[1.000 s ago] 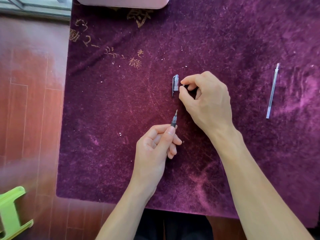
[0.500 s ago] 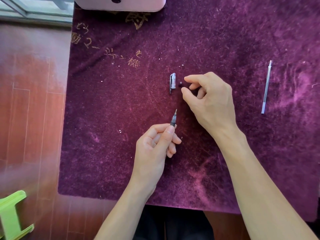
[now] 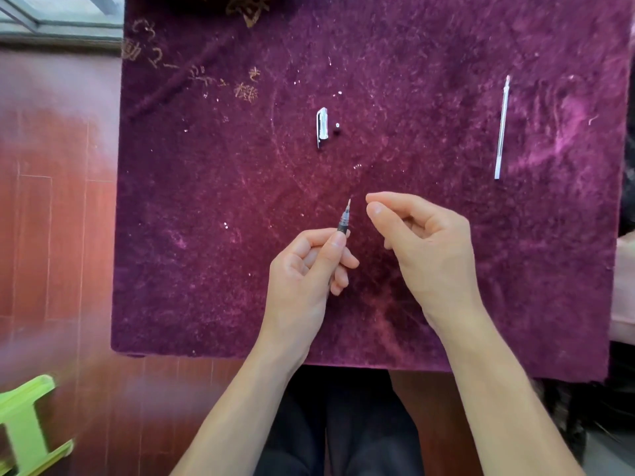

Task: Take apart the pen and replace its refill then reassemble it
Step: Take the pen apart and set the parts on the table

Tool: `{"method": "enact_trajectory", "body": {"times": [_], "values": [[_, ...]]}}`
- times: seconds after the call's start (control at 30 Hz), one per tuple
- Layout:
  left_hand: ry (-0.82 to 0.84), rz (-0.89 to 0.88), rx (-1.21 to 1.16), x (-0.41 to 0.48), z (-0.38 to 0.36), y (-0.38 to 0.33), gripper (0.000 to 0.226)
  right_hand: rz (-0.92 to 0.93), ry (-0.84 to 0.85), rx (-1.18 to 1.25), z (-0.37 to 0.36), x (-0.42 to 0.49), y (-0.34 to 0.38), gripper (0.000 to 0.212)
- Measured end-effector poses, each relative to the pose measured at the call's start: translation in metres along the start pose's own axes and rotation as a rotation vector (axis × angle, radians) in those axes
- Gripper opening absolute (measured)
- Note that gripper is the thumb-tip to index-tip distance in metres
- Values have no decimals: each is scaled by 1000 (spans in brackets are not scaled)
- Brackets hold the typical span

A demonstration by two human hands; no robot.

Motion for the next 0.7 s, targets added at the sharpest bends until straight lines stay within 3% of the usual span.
{"method": "enact_trajectory", "body": {"times": [0.3,0.7], "values": [[18,9,25,-25,-7,14,14,-113,137,139,-8,-32,-27,15],[58,-3,59,-36,-16,19,15,-140,108,213,0,-44,-33,11]]}}
Point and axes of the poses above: each hand's wrist, its own x-axis towards the middle knuckle, its own z-axis out of the back of the hand, y = z × x, the point moved 8 cm from there along x, towards the middle knuckle, and after that the axes turned 3 degrees about -z, right-handed, at the moved point
